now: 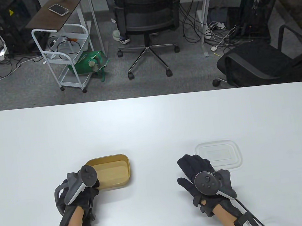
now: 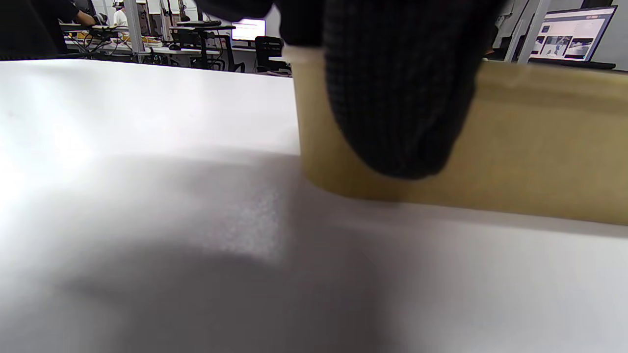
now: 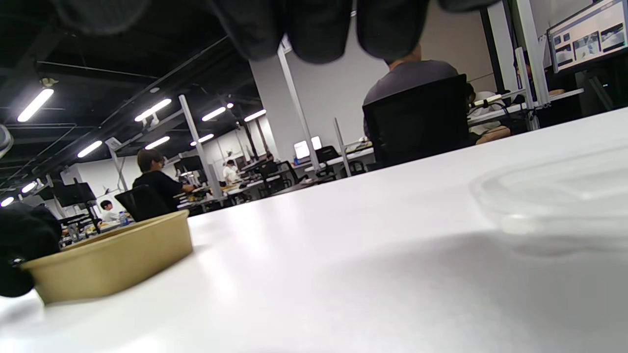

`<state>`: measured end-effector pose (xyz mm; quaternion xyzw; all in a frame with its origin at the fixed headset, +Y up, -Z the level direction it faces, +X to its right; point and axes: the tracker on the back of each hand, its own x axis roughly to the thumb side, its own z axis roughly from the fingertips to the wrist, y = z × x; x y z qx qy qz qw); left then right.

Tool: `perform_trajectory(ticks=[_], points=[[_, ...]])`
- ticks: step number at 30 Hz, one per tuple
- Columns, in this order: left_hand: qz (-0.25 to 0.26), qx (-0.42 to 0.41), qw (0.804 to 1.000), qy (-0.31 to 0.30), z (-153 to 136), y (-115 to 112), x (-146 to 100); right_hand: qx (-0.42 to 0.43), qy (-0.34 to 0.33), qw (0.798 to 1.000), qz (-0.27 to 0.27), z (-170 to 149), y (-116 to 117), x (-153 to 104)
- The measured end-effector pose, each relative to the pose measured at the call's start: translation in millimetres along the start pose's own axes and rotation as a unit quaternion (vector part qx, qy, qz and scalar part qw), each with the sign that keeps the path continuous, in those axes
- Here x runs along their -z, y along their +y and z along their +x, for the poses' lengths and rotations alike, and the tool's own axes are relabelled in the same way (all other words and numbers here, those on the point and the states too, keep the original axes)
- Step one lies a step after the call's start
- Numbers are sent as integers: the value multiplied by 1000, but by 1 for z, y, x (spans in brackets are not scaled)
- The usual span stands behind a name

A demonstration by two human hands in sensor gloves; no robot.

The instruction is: Cover the takeout box

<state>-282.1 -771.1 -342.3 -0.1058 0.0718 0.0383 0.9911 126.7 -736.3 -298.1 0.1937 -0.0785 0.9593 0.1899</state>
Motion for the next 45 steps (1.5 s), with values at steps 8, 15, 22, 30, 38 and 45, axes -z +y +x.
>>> perform_trajectory(ticks=[8, 15, 22, 30, 38, 45], points=[[6, -2, 1000, -6, 2, 1, 0, 0, 1, 1000, 1, 0, 0, 0], [33, 0, 999, -34, 11, 12, -8, 4, 4, 1000, 1, -1, -1, 0], [83, 21, 992, -90, 33, 26, -26, 2, 5, 1000, -1, -1, -2, 0], [124, 33, 981, -145, 72, 31, -47, -3, 12, 1000, -14, -4, -6, -1], [130, 40, 973, -185, 119, 21, -63, 3, 18, 1000, -23, -7, -10, -1], [134, 44, 963, -231, 153, 7, -74, 4, 21, 999, -32, -9, -12, -2]])
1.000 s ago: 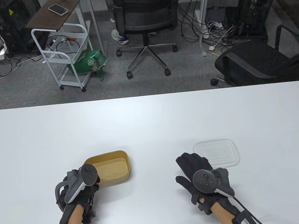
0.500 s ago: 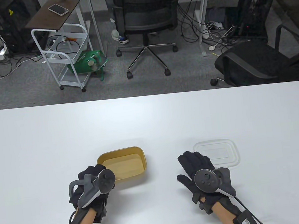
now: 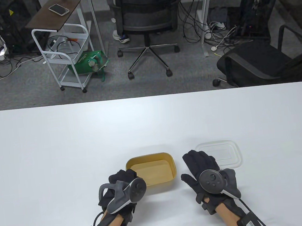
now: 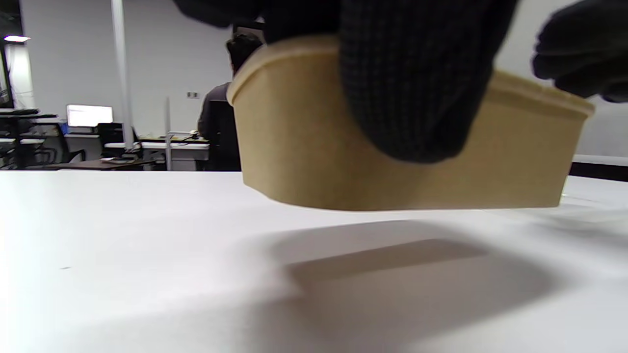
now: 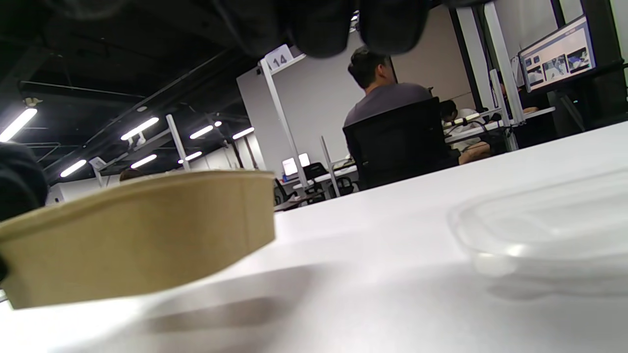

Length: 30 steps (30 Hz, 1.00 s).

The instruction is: Cover the takeout box

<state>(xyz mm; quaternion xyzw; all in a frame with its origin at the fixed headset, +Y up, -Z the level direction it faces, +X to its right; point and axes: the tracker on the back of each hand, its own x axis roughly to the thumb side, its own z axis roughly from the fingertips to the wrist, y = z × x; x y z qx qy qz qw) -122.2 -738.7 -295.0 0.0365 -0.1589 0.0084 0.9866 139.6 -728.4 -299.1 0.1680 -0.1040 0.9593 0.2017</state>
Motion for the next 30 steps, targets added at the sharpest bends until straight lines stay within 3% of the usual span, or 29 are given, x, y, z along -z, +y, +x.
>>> perform_trajectory(ticks=[8, 19, 30], points=[[-10, 3, 1000, -21, 22, -17, 3, -2, 0, 1000, 6, 0, 1, 0], [-61, 6, 998, -20, 23, -38, 8, -12, -5, 1000, 27, 5, 6, 0], [-55, -5, 998, -29, 17, -24, 4, -17, -9, 999, 37, 10, 8, 0]])
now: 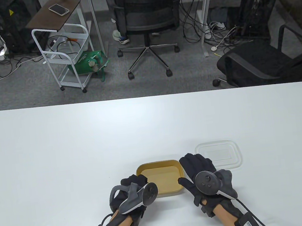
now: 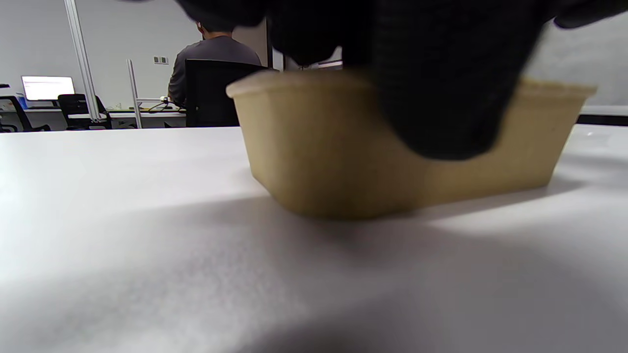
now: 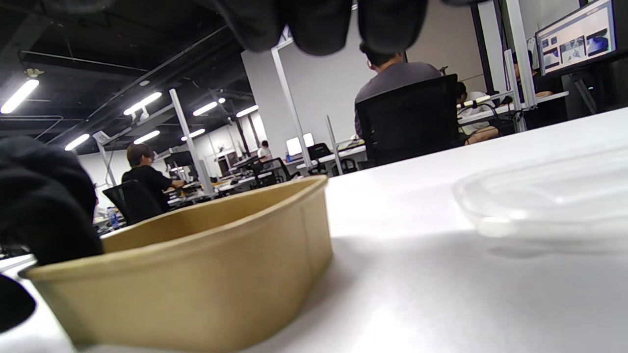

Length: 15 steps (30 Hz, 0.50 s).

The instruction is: Cover the takeout box

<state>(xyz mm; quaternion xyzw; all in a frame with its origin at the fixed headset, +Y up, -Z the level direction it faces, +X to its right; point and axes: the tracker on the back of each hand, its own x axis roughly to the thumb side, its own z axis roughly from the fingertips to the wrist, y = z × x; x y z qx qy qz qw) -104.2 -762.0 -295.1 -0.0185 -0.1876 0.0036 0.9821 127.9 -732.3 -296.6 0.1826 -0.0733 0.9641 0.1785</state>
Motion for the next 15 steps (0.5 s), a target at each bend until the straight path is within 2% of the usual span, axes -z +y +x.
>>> perform_trajectory(ticks=[4, 9, 15], points=[[33, -67, 997, -8, -10, 15, -7, -4, -6, 1000, 2, 4, 1, 0], [68, -144, 987, 3, -25, 21, -13, 3, -15, 1000, 2, 9, 1, -1], [48, -227, 973, 14, -40, 11, -13, 13, -24, 1000, 8, 13, 5, -1]])
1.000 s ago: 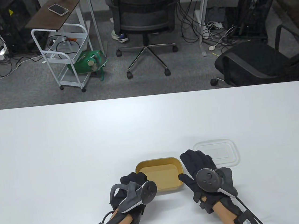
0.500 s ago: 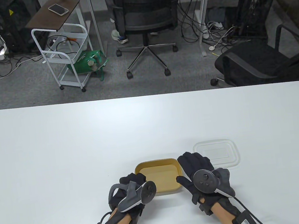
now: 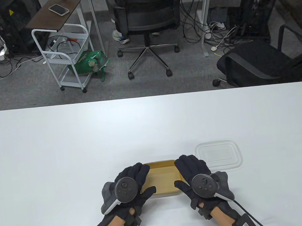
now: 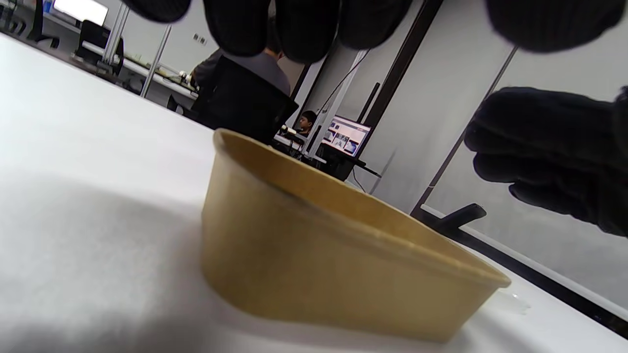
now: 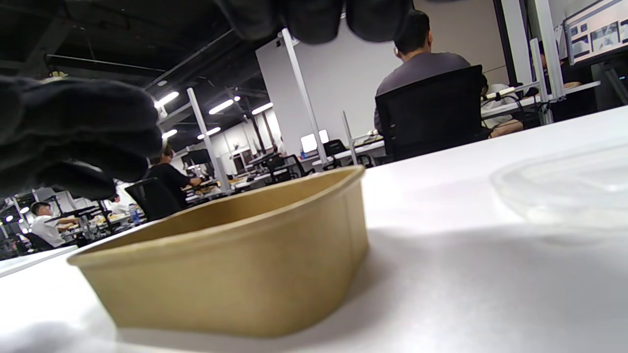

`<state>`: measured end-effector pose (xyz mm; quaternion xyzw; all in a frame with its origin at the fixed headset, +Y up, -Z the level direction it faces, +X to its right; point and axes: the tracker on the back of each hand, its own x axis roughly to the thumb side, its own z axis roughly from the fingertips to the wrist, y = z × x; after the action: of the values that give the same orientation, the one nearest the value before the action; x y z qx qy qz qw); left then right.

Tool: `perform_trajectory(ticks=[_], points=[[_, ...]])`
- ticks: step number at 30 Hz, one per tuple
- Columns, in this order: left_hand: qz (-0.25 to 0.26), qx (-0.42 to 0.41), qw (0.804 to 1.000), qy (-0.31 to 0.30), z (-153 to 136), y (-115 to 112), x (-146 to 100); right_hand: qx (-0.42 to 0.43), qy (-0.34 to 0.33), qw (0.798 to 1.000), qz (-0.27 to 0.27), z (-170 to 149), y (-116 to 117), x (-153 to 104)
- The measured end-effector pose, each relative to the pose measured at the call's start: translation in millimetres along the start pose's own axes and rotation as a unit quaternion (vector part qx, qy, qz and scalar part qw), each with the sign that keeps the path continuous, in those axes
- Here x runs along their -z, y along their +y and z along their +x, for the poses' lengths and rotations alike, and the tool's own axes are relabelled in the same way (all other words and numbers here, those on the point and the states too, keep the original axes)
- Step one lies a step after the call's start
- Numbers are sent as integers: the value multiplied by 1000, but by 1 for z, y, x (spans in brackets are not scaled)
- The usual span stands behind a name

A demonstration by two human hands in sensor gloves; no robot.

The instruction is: Cover the takeout box

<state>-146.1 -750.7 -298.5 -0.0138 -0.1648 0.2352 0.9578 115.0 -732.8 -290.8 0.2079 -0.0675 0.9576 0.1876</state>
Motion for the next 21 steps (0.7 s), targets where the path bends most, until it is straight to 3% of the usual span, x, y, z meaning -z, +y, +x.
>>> perform_trajectory(ticks=[12, 17, 21], points=[[-25, 1, 1000, 6, -5, -4, 1, -11, -7, 1000, 6, 3, 0, 2], [-26, -4, 1000, 14, -7, -2, 2, -28, -12, 998, -49, -3, -24, 4], [-16, -1, 1000, 16, -9, 2, 2, -59, 4, 994, -93, -25, -53, 4]])
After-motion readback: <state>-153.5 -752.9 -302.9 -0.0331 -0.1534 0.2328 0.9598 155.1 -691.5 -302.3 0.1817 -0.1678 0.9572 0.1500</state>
